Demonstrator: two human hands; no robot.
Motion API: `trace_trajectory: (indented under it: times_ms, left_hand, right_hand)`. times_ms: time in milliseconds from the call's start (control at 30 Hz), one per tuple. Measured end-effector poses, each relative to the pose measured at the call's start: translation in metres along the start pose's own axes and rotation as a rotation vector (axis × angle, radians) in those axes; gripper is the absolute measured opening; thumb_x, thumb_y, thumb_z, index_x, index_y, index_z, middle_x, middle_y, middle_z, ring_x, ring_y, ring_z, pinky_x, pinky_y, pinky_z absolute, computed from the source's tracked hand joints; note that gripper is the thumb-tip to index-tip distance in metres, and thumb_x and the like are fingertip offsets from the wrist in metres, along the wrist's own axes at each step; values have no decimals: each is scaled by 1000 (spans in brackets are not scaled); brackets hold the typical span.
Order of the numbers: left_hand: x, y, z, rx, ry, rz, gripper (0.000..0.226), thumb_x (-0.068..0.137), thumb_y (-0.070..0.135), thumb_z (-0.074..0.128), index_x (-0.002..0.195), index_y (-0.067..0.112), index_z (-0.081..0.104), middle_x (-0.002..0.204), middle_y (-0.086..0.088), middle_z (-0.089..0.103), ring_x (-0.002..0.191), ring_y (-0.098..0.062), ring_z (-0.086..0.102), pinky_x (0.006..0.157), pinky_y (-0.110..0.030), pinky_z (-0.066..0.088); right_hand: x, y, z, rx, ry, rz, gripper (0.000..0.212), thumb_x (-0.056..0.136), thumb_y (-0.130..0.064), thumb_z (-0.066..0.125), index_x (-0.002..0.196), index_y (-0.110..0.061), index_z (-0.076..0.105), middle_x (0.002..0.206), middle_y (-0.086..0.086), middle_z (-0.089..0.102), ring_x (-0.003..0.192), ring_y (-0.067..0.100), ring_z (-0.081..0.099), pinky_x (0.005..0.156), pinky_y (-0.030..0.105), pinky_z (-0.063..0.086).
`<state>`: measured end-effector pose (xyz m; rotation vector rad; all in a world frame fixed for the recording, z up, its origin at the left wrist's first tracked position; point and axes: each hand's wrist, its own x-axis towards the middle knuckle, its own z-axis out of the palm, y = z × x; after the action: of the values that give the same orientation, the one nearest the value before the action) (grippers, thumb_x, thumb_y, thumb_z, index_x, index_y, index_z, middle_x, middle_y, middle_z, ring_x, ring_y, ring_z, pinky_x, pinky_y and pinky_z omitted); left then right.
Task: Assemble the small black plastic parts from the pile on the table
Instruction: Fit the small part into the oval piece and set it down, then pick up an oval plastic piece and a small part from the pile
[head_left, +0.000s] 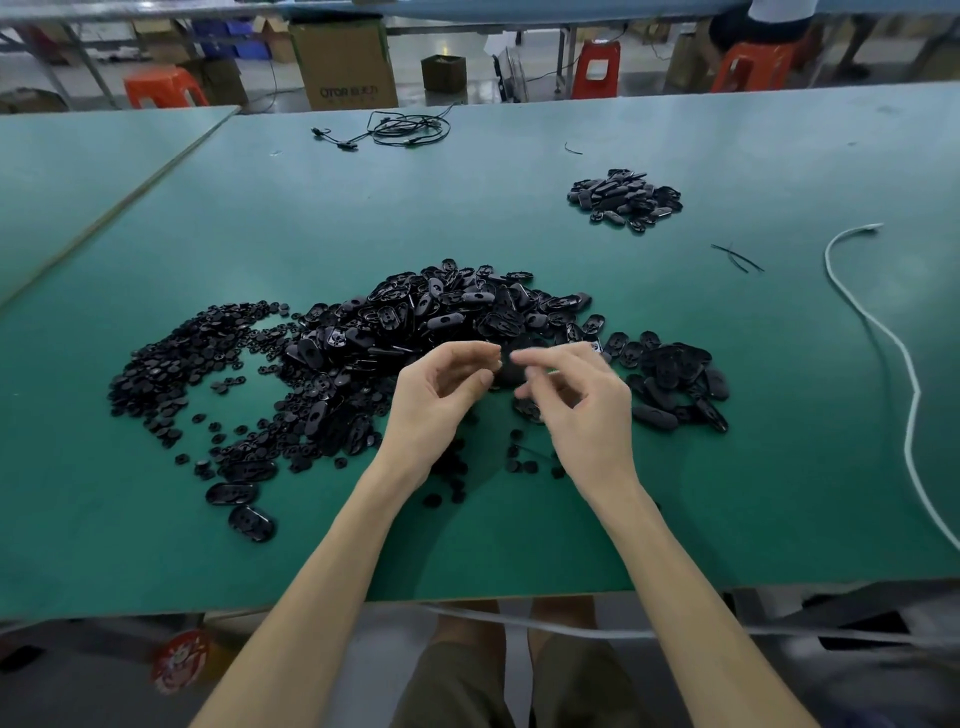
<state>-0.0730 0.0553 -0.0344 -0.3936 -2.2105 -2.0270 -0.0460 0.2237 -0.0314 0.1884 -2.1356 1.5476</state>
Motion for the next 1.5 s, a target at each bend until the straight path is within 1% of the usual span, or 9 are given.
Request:
trace_trajectory:
  times_ms: [200,367,500,600,700,900,1133,1400,1500]
  left_hand:
    - [1,-4,-2,184,27,-20,54,90,-23,49,119,15,72,121,4,73,118,-7,65,106,-24,49]
    - [-1,-2,0,316,-6,6,59,86,-22,52,127,18,68,121,8,71,117,-4,62,97,-21,48]
    - [-2,0,1,369,-38,-8,62,86,-23,51,128,20,67,124,10,69,119,-1,59,100,-22,47]
    - [-3,1,0,371,-13,-4,62,87,-23,51,129,20,67,126,9,68,120,-1,59,101,-23,47]
    - [-3,3,1,386,-24,22,55,88,-19,56,127,18,68,125,5,67,120,-4,59,103,-23,47]
    - [-3,2,4,396,-26,52,46,92,-10,62,130,15,64,121,3,69,118,-7,61,101,-14,43]
    - [-2,3,2,276,6,20,45,95,-14,53,123,16,70,115,6,73,114,-6,65,101,-22,50]
    - [-2,3,1,-11,177,-64,17,108,10,53,104,9,70,85,-4,77,72,-14,69,74,-21,55]
    - [-2,4,2,-1,138,-60,19,107,13,56,99,9,73,85,-5,76,73,-14,68,75,-23,55]
  right_hand:
    - [6,7,-10,110,434,307,50,100,1,53,148,-13,49,129,-7,44,106,2,66,76,24,56]
    - [7,9,-12,89,467,385,75,97,4,55,162,-13,23,151,4,23,126,4,51,87,33,59]
    - [7,7,-11,84,423,383,87,97,4,54,167,-24,10,167,1,4,135,4,42,88,20,55]
    - [4,6,-9,14,372,266,73,97,2,59,161,-23,33,156,-1,28,120,-9,50,87,16,53]
    - [4,5,-5,-134,200,162,37,97,-8,68,131,-21,62,118,-6,58,100,-3,58,87,25,53]
    - [-4,9,7,-508,-248,-21,36,88,-28,82,120,-18,68,108,-5,58,109,14,48,101,27,41]
    - [-3,4,8,-457,-252,-19,27,94,-14,75,120,-15,69,98,-8,63,103,17,56,97,36,48]
    - [-2,5,5,-148,-118,-12,23,96,-3,71,113,-17,77,106,-11,67,93,5,67,83,14,50]
    - [0,6,3,-60,-136,31,25,94,-2,74,109,-20,80,103,-14,70,92,7,70,82,16,53]
